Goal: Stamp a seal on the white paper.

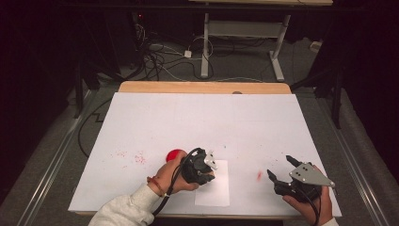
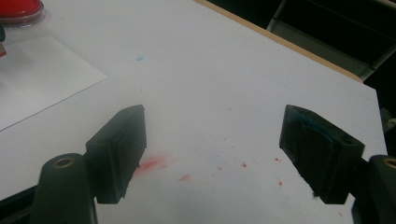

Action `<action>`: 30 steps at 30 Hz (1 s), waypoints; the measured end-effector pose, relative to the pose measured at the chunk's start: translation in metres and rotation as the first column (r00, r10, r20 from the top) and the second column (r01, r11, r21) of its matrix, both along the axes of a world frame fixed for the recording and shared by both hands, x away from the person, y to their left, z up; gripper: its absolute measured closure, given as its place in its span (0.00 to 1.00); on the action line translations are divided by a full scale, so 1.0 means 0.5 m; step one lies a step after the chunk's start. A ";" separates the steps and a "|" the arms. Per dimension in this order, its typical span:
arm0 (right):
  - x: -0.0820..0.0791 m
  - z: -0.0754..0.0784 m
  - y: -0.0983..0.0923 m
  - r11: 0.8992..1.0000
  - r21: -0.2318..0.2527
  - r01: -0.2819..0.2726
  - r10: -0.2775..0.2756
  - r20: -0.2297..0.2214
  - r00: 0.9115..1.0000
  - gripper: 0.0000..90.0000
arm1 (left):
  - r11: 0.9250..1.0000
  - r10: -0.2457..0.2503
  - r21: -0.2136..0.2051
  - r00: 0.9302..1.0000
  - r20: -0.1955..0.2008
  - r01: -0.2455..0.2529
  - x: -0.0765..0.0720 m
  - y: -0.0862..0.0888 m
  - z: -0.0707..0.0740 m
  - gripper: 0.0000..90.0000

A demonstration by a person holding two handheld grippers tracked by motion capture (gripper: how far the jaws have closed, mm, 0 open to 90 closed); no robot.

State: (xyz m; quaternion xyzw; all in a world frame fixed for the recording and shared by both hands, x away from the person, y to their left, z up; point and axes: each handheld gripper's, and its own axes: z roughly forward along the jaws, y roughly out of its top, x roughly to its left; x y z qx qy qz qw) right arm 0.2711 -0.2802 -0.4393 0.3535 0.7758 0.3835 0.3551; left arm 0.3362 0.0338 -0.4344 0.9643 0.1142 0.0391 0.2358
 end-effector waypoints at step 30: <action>-0.001 0.001 0.000 1.000 -0.006 -0.004 0.004 0.000 1.000 0.25 | 1.000 -0.012 -0.007 0.997 -0.081 0.012 0.019 -0.015 -0.041 0.82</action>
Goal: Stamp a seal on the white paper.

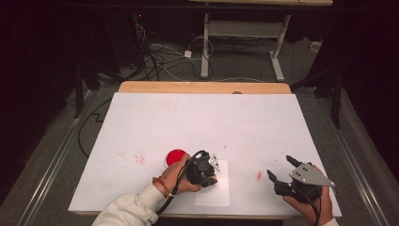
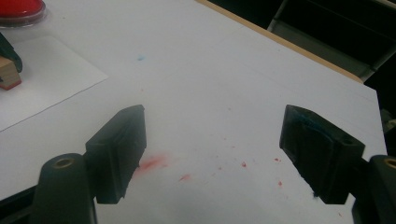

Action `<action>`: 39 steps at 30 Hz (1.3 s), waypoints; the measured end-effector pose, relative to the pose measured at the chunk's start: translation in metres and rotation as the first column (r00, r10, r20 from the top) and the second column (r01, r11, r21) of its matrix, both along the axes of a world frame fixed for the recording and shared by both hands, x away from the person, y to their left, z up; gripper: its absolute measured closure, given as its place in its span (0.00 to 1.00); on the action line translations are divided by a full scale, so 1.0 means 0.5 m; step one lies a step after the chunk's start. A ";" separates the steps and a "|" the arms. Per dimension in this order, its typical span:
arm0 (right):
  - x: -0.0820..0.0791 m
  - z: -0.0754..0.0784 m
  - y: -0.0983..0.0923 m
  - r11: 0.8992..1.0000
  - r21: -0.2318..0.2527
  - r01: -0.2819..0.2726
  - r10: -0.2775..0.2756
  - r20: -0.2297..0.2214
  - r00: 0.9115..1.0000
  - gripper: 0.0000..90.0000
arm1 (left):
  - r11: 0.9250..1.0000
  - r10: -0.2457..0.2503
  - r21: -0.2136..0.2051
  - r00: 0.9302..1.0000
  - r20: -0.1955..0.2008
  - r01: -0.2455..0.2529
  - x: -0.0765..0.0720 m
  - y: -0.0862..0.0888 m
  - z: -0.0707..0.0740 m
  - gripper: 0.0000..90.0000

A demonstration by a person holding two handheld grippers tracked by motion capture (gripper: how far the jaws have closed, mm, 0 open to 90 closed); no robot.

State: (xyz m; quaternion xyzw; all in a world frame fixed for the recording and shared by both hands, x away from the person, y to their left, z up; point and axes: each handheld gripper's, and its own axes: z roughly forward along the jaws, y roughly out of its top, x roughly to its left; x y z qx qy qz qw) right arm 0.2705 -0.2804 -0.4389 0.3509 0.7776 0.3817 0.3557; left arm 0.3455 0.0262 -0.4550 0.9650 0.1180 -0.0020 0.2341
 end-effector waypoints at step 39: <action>-0.001 0.001 0.001 1.000 -0.006 -0.010 0.010 0.000 1.000 0.26 | 1.000 0.009 -0.009 1.000 0.006 -0.009 -0.003 0.002 -0.003 0.82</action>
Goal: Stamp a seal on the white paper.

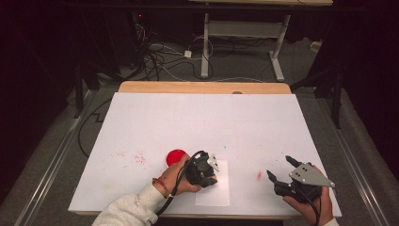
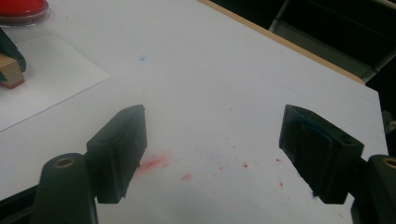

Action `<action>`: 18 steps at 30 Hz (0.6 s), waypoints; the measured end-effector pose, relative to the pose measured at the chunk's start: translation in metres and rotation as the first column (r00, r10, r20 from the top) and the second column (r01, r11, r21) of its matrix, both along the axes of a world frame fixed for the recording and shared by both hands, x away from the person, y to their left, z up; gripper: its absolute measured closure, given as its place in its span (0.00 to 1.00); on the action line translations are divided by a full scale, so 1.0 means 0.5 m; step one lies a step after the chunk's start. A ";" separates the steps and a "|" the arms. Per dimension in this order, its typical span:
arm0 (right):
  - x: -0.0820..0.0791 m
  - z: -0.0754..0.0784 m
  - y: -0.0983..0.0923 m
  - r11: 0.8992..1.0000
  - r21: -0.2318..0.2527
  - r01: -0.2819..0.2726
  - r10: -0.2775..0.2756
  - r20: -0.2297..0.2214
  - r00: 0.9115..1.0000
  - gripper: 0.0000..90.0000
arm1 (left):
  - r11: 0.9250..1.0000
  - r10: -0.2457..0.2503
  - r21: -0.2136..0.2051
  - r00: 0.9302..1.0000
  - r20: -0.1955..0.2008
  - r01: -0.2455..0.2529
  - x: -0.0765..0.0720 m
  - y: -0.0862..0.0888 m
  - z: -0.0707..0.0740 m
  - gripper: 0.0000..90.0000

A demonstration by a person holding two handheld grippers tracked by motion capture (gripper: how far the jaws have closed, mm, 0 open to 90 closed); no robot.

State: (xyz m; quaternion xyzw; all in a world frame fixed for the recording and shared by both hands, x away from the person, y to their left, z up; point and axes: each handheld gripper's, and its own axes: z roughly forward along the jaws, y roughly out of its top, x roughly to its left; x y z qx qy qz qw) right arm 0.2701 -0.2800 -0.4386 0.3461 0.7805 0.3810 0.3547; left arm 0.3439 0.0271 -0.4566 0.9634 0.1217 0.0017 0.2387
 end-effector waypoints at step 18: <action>0.000 0.001 -0.002 1.000 0.006 0.002 -0.002 0.002 1.000 0.26 | 0.998 0.040 -0.051 0.998 0.041 -0.037 0.007 0.031 0.048 0.82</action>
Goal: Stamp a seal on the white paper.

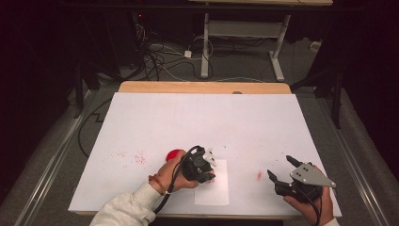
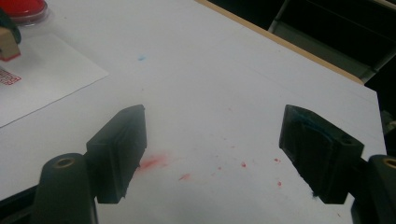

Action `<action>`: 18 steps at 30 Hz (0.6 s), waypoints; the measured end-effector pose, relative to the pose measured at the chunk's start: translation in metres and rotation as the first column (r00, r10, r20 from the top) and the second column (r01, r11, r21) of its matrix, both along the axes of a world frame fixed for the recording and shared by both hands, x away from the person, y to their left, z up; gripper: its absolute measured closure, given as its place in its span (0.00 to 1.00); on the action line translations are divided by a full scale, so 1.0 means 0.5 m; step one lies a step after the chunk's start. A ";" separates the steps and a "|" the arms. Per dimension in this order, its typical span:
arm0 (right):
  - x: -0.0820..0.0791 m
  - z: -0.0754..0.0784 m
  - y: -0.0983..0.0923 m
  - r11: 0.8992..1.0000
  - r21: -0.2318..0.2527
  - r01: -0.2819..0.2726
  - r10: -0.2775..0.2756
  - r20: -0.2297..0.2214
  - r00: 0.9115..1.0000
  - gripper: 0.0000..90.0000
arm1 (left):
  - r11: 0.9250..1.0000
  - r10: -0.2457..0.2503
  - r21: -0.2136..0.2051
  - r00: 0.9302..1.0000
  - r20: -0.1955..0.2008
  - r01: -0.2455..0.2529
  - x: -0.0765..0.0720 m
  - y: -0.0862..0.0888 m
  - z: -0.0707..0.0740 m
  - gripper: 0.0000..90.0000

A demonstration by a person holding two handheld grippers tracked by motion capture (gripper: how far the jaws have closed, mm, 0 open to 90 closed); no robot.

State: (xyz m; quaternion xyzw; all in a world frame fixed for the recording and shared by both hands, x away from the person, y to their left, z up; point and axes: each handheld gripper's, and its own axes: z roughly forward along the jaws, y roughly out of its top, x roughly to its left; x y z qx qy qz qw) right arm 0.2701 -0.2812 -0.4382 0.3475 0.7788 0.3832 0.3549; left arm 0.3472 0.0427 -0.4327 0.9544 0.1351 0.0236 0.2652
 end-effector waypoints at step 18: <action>0.000 0.001 0.001 1.000 -0.002 -0.003 0.003 0.001 1.000 0.26 | 0.994 0.084 -0.069 0.994 0.065 -0.079 0.003 0.070 0.054 0.82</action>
